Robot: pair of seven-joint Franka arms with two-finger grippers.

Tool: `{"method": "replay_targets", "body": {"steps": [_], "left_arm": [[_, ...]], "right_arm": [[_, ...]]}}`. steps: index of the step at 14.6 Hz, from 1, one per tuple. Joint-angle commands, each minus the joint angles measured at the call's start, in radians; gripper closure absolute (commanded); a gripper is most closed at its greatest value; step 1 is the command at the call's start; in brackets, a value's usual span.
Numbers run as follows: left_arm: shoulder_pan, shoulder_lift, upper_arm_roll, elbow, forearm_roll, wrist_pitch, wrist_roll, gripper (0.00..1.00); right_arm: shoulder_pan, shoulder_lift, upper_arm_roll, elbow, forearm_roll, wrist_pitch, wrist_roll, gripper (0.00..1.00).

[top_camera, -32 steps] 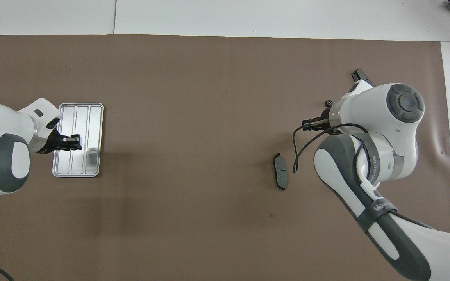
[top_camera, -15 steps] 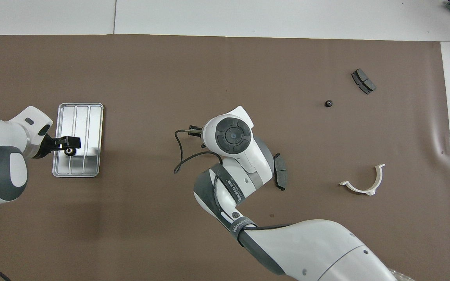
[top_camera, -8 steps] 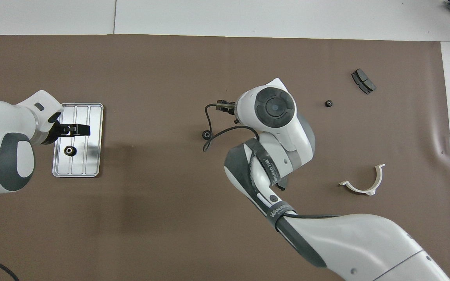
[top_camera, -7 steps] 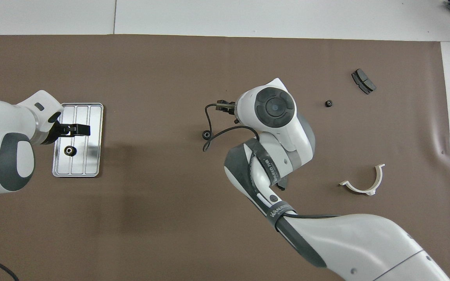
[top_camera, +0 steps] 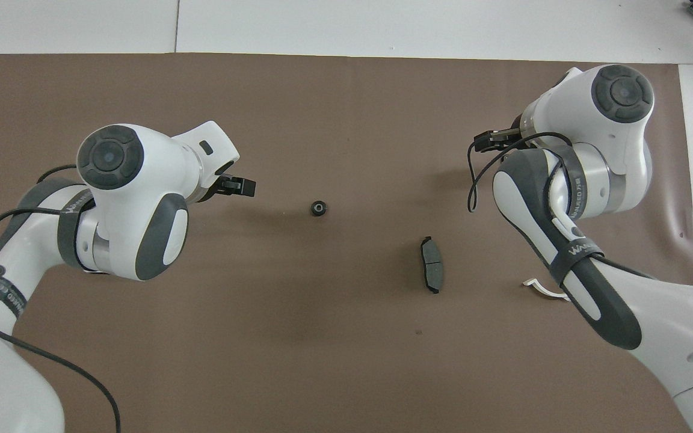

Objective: Pick bearing gear from pile to tray
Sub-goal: 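Set the second bearing down while the left gripper reaches toward it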

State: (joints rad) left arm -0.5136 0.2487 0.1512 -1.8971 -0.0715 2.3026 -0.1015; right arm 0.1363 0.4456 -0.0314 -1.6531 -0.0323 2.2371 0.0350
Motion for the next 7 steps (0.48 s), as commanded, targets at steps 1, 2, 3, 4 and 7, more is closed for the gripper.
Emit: {"method": "replay_targets", "body": {"steps": [1, 2, 3, 4, 7], "left_arm": [[-0.078, 0.134, 0.015, 0.156, -0.052, -0.038, -0.055, 0.0], [-0.095, 0.185, 0.016, 0.215, -0.059, -0.038, -0.056, 0.0], [-0.105, 0.22, 0.015, 0.245, -0.06, -0.034, -0.058, 0.0], [-0.118, 0.24, 0.015, 0.248, -0.066, -0.017, -0.061, 0.0], [-0.2, 0.244, 0.015, 0.182, -0.093, 0.034, -0.099, 0.0]], "right_arm": [[-0.026, 0.068, 0.019, 0.013, -0.014, 0.029, -0.046, 0.0], [-0.04, 0.085, 0.021, 0.015, -0.014, 0.036, -0.049, 0.0], [-0.043, 0.1, 0.021, 0.016, -0.014, 0.047, -0.059, 0.0], [-0.043, 0.1, 0.021, 0.015, -0.006, 0.053, -0.061, 0.0], [-0.04, 0.1, 0.021, -0.004, -0.003, 0.041, -0.066, 0.0]]}}
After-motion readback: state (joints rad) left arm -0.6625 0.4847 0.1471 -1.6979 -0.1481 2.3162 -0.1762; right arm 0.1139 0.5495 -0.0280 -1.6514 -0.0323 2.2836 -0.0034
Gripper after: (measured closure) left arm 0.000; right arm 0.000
